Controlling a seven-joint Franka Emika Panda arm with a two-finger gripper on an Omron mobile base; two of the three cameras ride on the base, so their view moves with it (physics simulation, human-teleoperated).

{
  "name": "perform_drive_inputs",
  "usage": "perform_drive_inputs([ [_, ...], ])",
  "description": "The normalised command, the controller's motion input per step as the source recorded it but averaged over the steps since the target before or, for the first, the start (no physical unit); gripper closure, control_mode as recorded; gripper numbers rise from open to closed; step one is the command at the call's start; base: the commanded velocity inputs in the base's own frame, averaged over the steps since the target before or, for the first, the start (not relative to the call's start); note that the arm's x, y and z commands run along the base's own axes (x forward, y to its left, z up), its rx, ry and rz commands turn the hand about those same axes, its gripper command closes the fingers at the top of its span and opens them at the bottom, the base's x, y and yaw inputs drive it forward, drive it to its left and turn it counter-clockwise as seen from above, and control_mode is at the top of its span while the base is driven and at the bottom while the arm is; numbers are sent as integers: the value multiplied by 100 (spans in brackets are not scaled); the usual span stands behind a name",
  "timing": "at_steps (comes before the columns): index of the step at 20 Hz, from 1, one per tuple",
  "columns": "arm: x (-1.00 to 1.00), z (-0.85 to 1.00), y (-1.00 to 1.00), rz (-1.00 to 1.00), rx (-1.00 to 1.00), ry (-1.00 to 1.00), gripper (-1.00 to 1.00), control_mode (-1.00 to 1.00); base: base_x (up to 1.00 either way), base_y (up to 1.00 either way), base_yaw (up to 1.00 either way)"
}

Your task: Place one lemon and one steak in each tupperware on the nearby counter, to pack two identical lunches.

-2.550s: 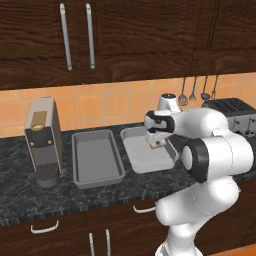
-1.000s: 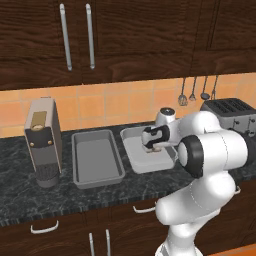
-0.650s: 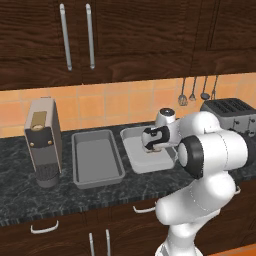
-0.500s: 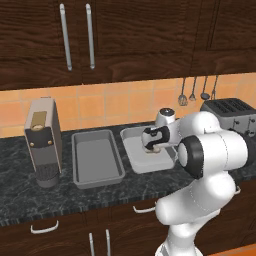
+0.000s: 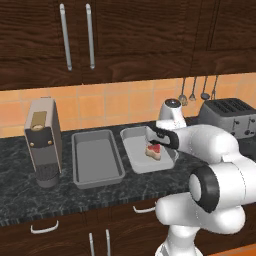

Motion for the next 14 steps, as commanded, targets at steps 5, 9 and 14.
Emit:
perform_drive_inputs([
  [5, -99, 43, -1, 0, 7, 2, -100, -100, 0, 0, 0],
  [9, -100, 45, 0, 0, 10, 14, -100, -100, 0, 0, 0],
  [14, -97, 36, -6, -3, 5, 14, -100, -100, 0, 0, 0],
])
